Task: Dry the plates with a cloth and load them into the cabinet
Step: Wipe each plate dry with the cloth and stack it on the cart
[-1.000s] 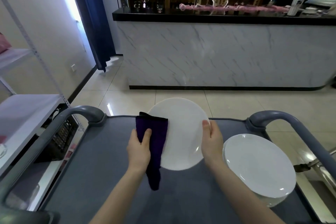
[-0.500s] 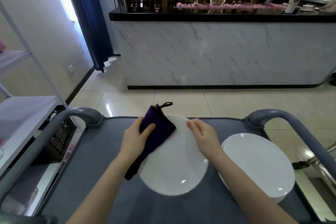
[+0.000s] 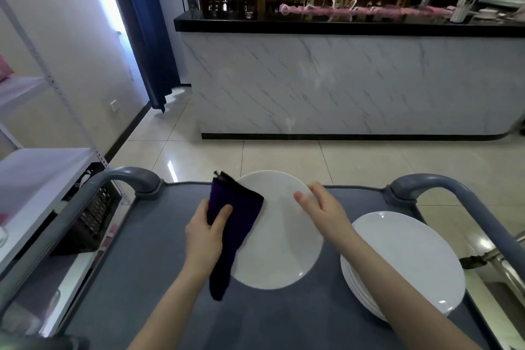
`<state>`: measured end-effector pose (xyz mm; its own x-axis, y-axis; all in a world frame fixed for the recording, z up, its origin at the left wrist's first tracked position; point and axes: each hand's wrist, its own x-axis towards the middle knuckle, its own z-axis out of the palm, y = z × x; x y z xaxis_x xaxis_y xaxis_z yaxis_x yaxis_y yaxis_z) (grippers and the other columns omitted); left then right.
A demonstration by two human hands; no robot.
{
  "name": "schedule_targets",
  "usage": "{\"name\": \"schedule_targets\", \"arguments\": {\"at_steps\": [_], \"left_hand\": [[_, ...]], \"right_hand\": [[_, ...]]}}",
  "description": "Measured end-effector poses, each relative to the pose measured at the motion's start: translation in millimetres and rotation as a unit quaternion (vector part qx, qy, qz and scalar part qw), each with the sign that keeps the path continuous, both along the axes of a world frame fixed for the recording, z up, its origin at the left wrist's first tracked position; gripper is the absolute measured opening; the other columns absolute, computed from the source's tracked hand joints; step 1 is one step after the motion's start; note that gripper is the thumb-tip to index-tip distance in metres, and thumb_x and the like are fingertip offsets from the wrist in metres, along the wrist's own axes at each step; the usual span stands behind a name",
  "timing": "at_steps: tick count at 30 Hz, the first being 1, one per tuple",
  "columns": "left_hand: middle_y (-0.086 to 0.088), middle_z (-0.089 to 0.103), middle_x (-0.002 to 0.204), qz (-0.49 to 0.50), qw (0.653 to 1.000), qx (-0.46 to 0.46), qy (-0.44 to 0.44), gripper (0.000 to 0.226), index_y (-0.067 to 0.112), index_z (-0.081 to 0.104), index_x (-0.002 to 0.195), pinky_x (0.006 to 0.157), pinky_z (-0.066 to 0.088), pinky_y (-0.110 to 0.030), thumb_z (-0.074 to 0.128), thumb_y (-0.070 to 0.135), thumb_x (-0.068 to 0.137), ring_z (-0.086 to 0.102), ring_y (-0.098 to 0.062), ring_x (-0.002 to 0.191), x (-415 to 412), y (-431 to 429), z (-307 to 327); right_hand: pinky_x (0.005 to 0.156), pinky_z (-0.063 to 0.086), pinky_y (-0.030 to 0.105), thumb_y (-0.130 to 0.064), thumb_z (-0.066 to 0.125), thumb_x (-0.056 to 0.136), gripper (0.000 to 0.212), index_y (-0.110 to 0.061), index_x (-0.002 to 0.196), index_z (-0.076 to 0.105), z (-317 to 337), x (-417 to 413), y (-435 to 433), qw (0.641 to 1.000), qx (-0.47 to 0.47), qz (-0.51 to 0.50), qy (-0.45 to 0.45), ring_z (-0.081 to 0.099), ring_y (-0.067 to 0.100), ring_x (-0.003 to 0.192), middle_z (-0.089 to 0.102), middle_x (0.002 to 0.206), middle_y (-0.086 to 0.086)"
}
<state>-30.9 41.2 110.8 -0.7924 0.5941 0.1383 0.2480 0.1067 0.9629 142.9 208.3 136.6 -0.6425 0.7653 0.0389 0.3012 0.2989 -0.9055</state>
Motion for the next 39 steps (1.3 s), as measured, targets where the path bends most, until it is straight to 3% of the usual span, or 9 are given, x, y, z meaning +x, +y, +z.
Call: {"name": "schedule_targets", "arguments": {"at_steps": [4, 8, 11, 14, 20, 23, 28, 32, 39], "left_hand": [[0.018, 0.068, 0.087, -0.151, 0.984, -0.043, 0.085, 0.009, 0.038, 0.06, 0.096, 0.058, 0.049, -0.015, 0.063, 0.03, 0.095, 0.065, -0.003, 0.076, -24, 5, 26], [0.015, 0.068, 0.083, -0.183, 0.977, -0.067, 0.081, 0.006, 0.036, 0.061, 0.094, 0.055, 0.047, -0.015, 0.063, 0.031, 0.094, 0.064, -0.004, 0.07, -30, 10, 26], [0.018, 0.069, 0.084, -0.092, 0.994, -0.037, 0.042, 0.004, 0.037, 0.061, 0.094, 0.058, 0.047, -0.014, 0.061, 0.033, 0.096, 0.065, -0.001, 0.073, -22, 9, 14], [0.008, 0.071, 0.088, 0.039, 0.992, 0.04, -0.113, 0.006, 0.032, 0.062, 0.095, 0.069, 0.055, -0.032, 0.057, 0.036, 0.097, 0.068, -0.018, 0.085, -2, 8, -3], [-0.001, 0.067, 0.095, 0.173, 0.951, 0.069, -0.248, 0.01, 0.029, 0.056, 0.094, 0.08, 0.055, -0.042, 0.055, 0.038, 0.098, 0.065, -0.022, 0.087, 44, 18, -21], [-0.001, 0.067, 0.092, 0.118, 0.975, 0.044, -0.184, 0.011, 0.025, 0.057, 0.094, 0.077, 0.054, -0.04, 0.056, 0.036, 0.098, 0.065, -0.023, 0.087, 30, 13, -22], [0.013, 0.068, 0.081, 0.001, 1.0, -0.014, 0.005, 0.004, 0.031, 0.059, 0.093, 0.059, 0.045, -0.011, 0.06, 0.034, 0.096, 0.063, -0.002, 0.076, -10, 10, -4], [0.014, 0.068, 0.082, -0.166, 0.975, -0.1, 0.108, 0.007, 0.034, 0.058, 0.097, 0.057, 0.051, -0.019, 0.063, 0.034, 0.094, 0.064, -0.001, 0.072, -27, 15, 16], [0.019, 0.069, 0.083, -0.104, 0.99, -0.075, 0.058, 0.002, 0.035, 0.061, 0.094, 0.056, 0.044, -0.011, 0.06, 0.035, 0.095, 0.064, 0.001, 0.072, -16, 8, 3]], "right_hand": [[0.059, 0.041, 0.012, -0.062, 0.053, 0.086, 0.026, -0.039, 0.079, 0.061, 19, -10, 6, 0.992, 0.037, 0.108, -0.054, 0.057, -0.005, 0.067, 0.062, 0.072, -0.021], [0.057, 0.038, 0.015, -0.04, 0.056, 0.098, 0.029, -0.029, 0.074, 0.067, 9, -12, -7, 0.995, 0.026, 0.093, -0.012, 0.055, 0.002, 0.065, 0.062, 0.067, -0.013], [0.055, 0.031, 0.021, -0.036, 0.057, 0.099, 0.039, -0.013, 0.068, 0.058, 7, -12, -14, 0.998, 0.034, 0.031, 0.031, 0.042, 0.006, 0.058, 0.048, 0.06, -0.01], [0.061, 0.035, 0.031, -0.035, 0.055, 0.1, 0.042, -0.001, 0.075, 0.057, 5, -15, -23, 0.986, -0.05, -0.111, 0.111, 0.044, 0.012, 0.064, 0.049, 0.066, -0.001], [0.061, 0.05, 0.019, -0.039, 0.052, 0.1, 0.033, -0.021, 0.078, 0.068, -15, -27, -51, 0.935, -0.136, -0.268, 0.19, 0.061, 0.004, 0.065, 0.071, 0.077, -0.003], [0.058, 0.047, 0.011, -0.035, 0.051, 0.101, 0.025, -0.03, 0.083, 0.067, -15, -17, -39, 0.962, -0.093, -0.214, 0.143, 0.063, -0.004, 0.071, 0.071, 0.077, -0.015], [0.061, 0.047, 0.011, -0.035, 0.053, 0.1, 0.022, -0.029, 0.086, 0.068, -4, 0, -11, 0.995, -0.044, -0.071, 0.047, 0.063, -0.005, 0.07, 0.072, 0.079, -0.015], [0.058, 0.04, 0.02, -0.041, 0.054, 0.099, 0.034, -0.014, 0.08, 0.064, 4, -4, -7, 0.994, -0.001, 0.078, -0.074, 0.054, 0.004, 0.063, 0.062, 0.069, -0.01], [0.054, 0.028, 0.024, -0.036, 0.057, 0.098, 0.044, -0.017, 0.06, 0.048, 3, -2, -13, 1.0, -0.004, 0.022, -0.018, 0.037, 0.007, 0.055, 0.042, 0.058, -0.011]]}}
